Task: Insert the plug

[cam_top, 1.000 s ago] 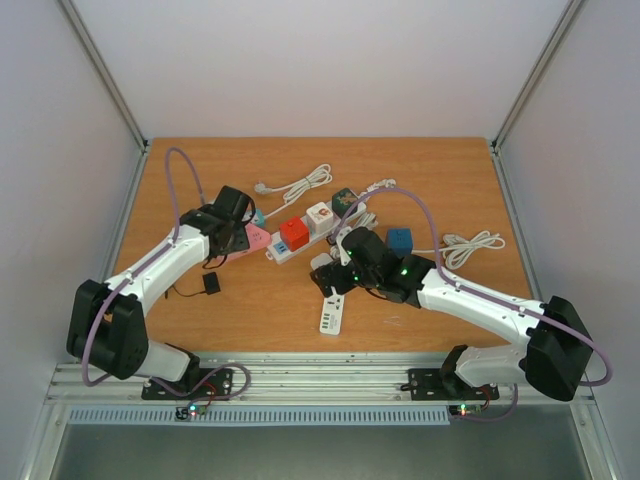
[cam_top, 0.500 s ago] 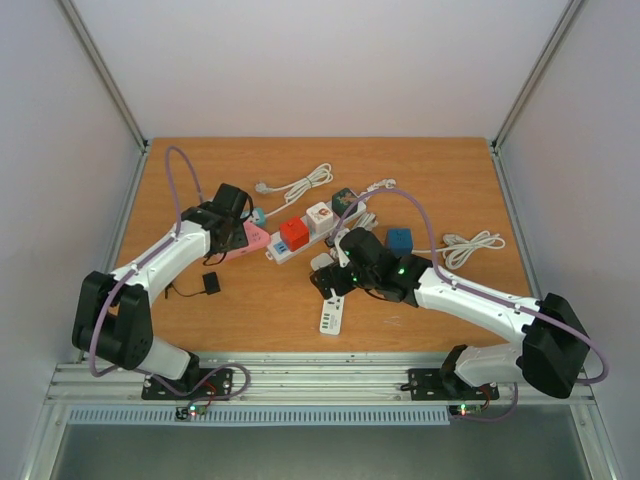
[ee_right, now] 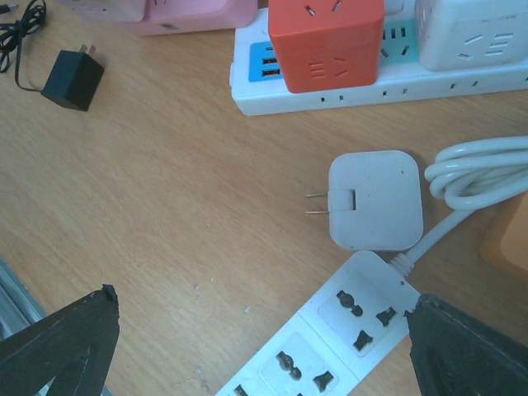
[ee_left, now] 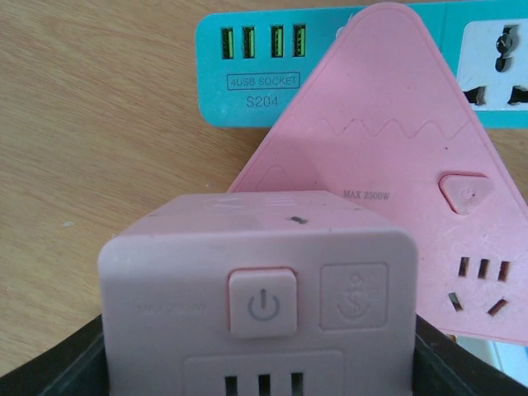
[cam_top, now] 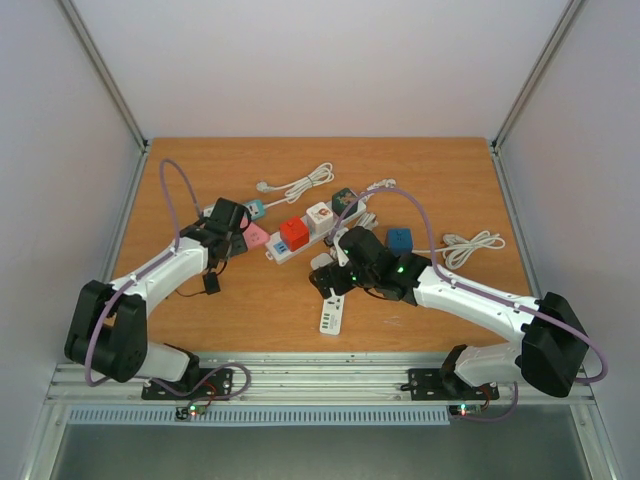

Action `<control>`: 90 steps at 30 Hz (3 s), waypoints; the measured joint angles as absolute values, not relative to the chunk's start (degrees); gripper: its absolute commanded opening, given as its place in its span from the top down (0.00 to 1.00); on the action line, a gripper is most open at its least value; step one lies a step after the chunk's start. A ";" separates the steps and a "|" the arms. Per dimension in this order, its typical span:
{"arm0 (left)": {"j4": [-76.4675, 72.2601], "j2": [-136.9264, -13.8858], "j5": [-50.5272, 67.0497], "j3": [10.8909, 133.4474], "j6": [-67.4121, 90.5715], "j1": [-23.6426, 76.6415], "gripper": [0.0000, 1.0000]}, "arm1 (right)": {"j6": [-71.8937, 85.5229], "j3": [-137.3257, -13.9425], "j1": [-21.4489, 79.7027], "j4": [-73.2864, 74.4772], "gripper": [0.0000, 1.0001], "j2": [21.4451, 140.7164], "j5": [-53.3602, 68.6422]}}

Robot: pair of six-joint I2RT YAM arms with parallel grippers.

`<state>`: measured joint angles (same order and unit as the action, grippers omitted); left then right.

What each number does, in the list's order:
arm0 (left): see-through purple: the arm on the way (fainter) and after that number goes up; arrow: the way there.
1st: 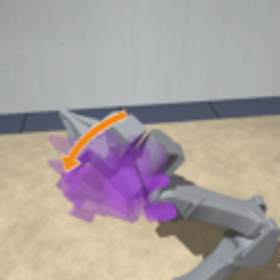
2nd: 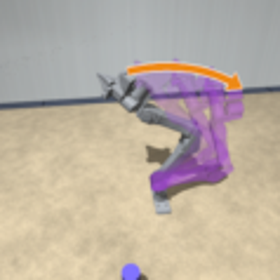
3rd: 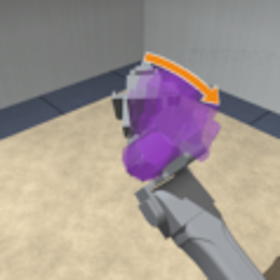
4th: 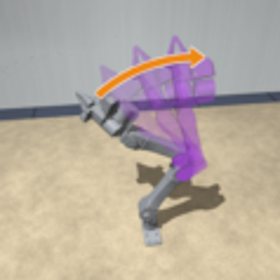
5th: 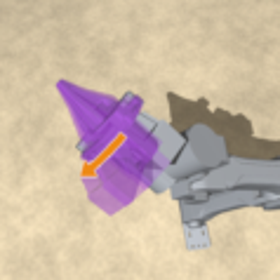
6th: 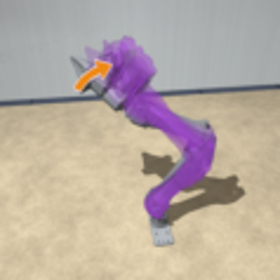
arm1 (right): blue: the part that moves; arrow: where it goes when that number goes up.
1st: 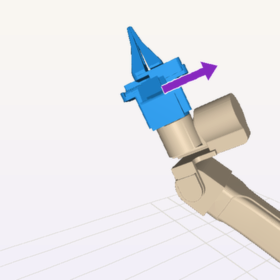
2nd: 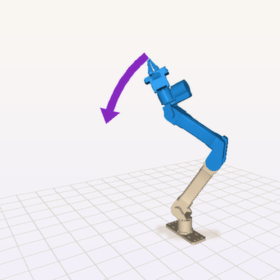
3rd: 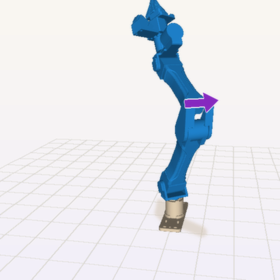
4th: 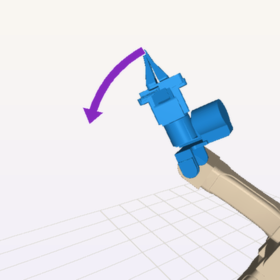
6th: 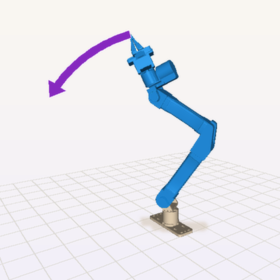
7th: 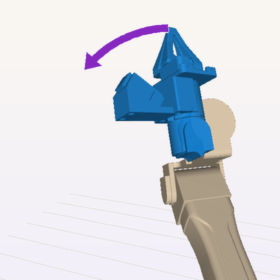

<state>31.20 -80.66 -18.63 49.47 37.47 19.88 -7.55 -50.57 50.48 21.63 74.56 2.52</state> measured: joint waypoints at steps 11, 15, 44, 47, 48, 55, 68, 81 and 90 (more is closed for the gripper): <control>30.89 -81.08 -20.05 49.93 36.29 19.86 0.68 | -7.49 -51.46 50.48 22.52 0.05 74.59 3.09; 31.20 -83.13 -20.36 51.90 35.66 19.81 0.68 | -7.46 -51.51 50.48 22.59 0.05 74.65 3.36; 21.28 -90.06 -23.03 53.10 35.27 19.53 0.72 | -7.35 -51.53 50.48 23.40 0.05 75.18 3.60; 16.84 -91.15 -23.68 51.07 35.44 19.55 0.73 | -7.29 -51.53 50.48 23.40 0.05 75.18 3.64; 15.42 -91.48 -24.08 50.43 35.53 19.57 0.73 | -7.29 -51.53 50.48 23.42 0.05 75.18 3.64; 12.49 -91.50 -24.34 48.99 37.04 19.62 0.71 | -7.27 -51.55 50.48 23.62 0.05 75.18 3.68; 23.64 -89.27 -21.74 52.01 37.41 19.57 0.10 | -7.05 -52.25 50.48 24.32 0.05 75.16 3.53; 36.01 -90.78 -19.94 61.67 35.73 18.24 0.25 | -7.05 -52.25 50.48 24.93 0.04 74.54 3.51; 36.53 -95.85 -15.62 64.05 33.93 15.31 0.55 | -7.05 -52.25 50.48 24.95 0.04 74.52 3.49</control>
